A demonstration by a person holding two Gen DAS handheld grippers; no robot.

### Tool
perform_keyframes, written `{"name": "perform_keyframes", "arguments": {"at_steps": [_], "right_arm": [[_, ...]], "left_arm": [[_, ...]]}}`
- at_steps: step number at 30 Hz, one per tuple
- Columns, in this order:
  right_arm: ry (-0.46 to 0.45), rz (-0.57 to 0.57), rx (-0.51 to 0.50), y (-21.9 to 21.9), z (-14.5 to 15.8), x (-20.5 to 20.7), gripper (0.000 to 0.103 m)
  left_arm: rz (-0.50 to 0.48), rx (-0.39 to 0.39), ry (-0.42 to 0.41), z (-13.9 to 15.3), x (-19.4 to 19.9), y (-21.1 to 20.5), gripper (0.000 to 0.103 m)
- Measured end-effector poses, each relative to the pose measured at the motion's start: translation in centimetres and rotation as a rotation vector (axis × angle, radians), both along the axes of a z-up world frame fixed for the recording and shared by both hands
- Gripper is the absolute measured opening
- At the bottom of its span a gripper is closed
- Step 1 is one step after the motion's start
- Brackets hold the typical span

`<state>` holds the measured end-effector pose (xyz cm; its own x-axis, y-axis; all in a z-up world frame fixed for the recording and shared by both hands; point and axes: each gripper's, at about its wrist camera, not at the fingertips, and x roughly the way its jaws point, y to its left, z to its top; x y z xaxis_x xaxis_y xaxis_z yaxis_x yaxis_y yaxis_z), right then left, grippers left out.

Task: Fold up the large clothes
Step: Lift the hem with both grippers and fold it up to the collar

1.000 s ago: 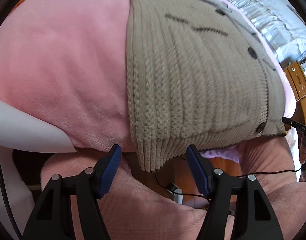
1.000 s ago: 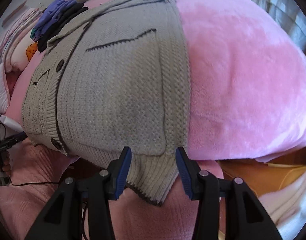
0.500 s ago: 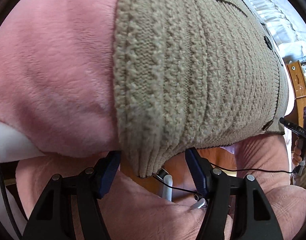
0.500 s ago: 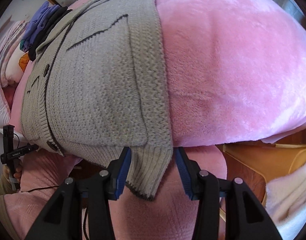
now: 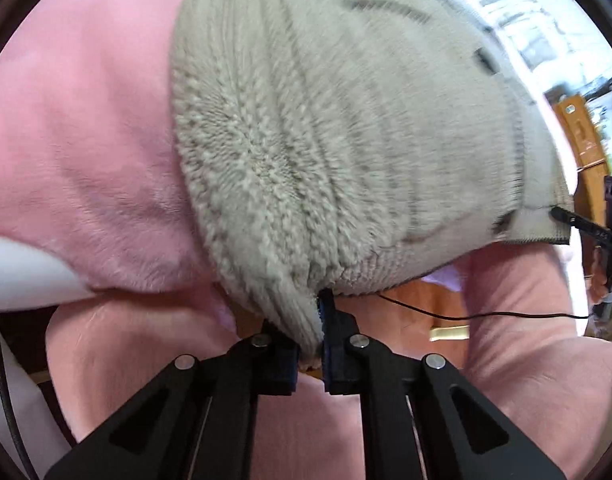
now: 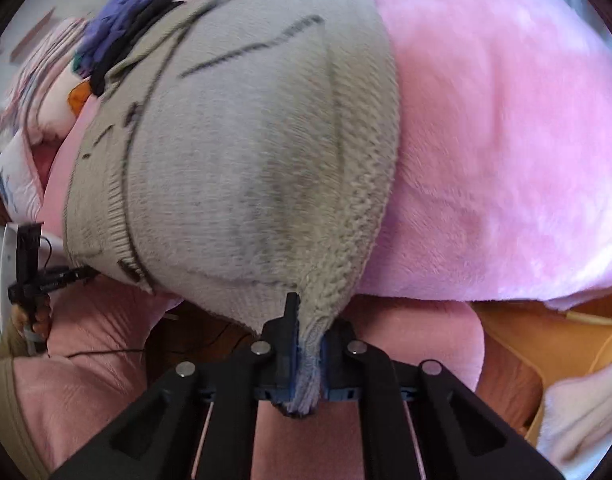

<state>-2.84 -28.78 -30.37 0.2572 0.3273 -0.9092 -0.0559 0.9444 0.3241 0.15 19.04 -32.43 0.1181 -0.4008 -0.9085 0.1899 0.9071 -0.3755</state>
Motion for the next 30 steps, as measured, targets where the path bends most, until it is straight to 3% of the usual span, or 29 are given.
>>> {"name": "perform_keyframes", "arguments": {"at_steps": [7,16,23,30], "right_arm": [[-0.247,0.013,0.108,0.6,8.6,-1.3,0.007],[-0.454,-0.106,0.265,0.8,15.8,3.8,0.007],[-0.528,-0.232,0.28,-0.6,19.4,13.3,0.007],[-0.488,-0.345,0.287,-3.8,18.4,25.8,0.006]], "left_arm": [[0.081,-0.262,-0.175,8.9,0.4,0.4,0.006],[0.357,-0.452,-0.257,15.3,7.3,0.1,0.006],[0.529,-0.427,-0.314,19.0,17.3,2.2,0.006],[0.541,-0.323,-0.343,19.0,30.5,1.5,0.006]]}}
